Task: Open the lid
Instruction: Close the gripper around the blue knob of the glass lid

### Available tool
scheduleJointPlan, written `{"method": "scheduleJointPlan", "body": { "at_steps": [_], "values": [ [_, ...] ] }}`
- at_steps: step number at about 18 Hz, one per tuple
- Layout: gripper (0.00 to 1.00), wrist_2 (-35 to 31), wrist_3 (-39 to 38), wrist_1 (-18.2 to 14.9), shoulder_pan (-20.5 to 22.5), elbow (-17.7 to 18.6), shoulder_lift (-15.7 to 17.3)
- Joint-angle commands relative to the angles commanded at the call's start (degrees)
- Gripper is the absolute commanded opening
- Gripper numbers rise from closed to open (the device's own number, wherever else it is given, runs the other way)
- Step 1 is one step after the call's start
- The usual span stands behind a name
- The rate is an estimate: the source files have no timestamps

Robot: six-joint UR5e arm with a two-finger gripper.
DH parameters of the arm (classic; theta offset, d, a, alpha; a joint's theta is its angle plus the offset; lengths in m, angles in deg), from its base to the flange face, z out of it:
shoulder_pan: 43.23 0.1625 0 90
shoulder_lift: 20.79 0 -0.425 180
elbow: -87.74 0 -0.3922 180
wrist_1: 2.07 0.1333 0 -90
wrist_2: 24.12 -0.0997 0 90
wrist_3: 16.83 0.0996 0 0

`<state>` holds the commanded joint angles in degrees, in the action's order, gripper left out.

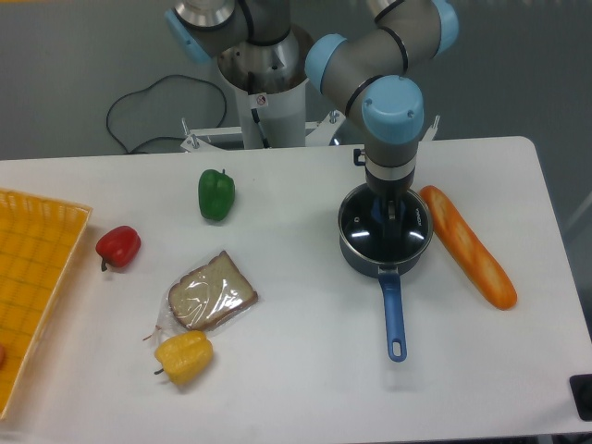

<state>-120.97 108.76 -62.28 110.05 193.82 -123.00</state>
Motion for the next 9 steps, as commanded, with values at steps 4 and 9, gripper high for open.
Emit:
{"method": "scheduleJointPlan", "body": {
  "at_steps": [4,9],
  "values": [
    [0.69,-0.1,-0.3,-0.1,-0.1,-0.6,-0.2],
    [0.37,-0.3,-1.8,-0.2,-0.2,-0.6,-0.2]
  ]
}}
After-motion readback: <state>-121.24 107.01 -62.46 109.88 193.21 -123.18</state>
